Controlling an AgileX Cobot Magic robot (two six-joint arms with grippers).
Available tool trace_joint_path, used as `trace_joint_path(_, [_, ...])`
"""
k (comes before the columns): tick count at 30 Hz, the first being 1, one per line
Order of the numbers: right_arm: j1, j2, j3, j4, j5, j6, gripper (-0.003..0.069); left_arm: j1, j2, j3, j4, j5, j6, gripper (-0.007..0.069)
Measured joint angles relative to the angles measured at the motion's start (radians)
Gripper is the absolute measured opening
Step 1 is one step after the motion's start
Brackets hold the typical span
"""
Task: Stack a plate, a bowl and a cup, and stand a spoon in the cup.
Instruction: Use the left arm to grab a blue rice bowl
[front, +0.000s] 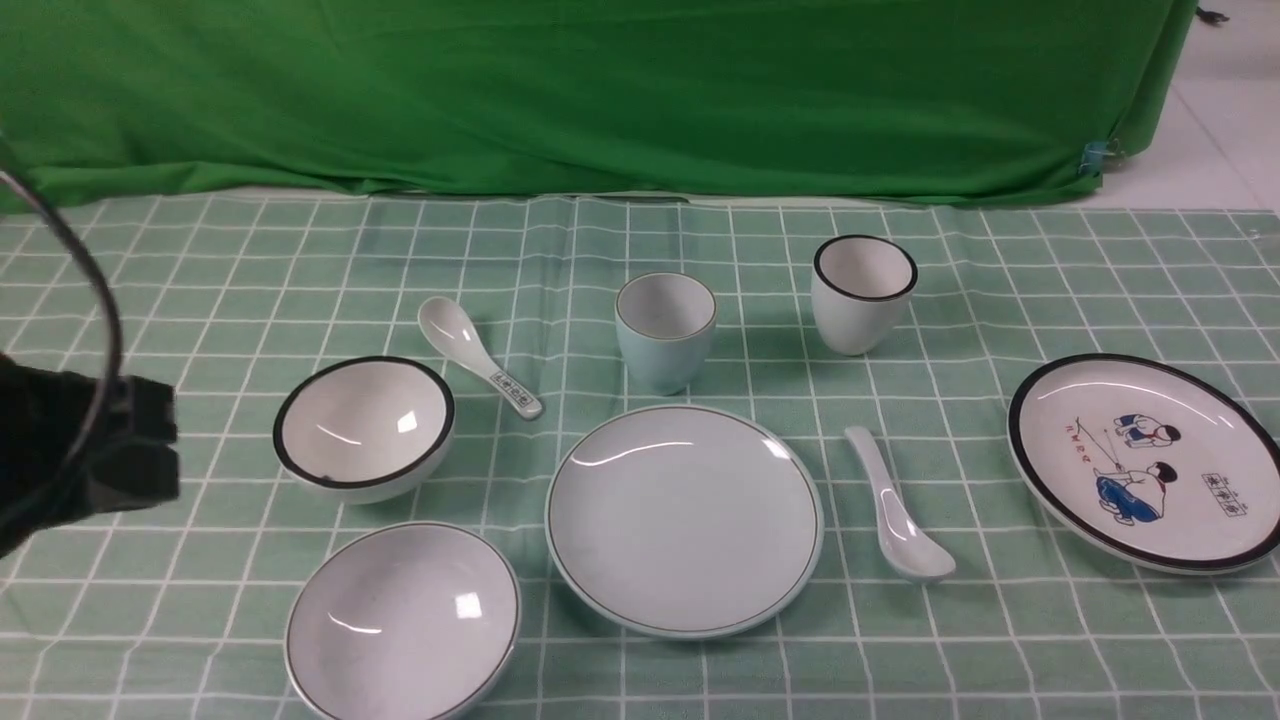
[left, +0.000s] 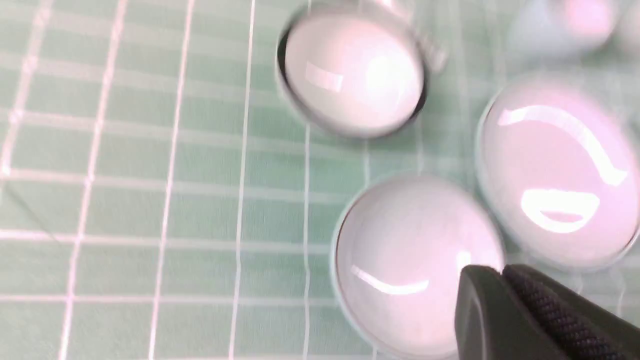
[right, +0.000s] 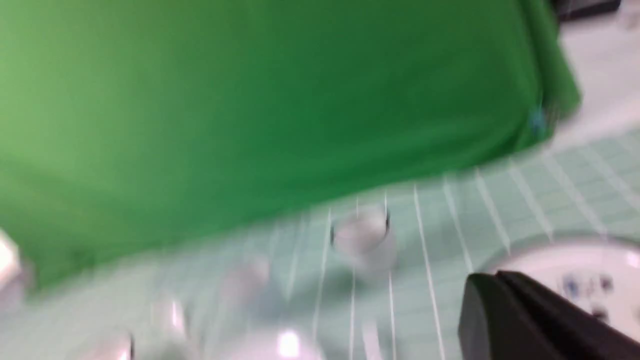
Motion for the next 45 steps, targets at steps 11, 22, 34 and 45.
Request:
trace_joint_path(11, [0.217, 0.529, -0.382, -0.005, 0.461, -0.257, 0.003, -0.255, 0.318, -0.004, 0.211, -0.095, -0.091, 0.0013])
trace_joint_path(22, [0.233, 0.596, -0.364, 0.009, 0.385, -0.259, 0.0035, -0.273, 0.465, -0.005, 0.292, -0.254, -0.137, 0.0375])
trace_joint_path(34, [0.233, 0.596, -0.363, 0.009, 0.335, -0.266, 0.0046, -0.273, 0.597, -0.005, 0.278, -0.228, -0.161, 0.0375])
trace_joint_path(45, [0.233, 0.597, -0.363, -0.003, 0.335, -0.303, 0.0062, -0.28, 0.491, -0.242, 0.191, -0.068, -0.103, 0.0022])
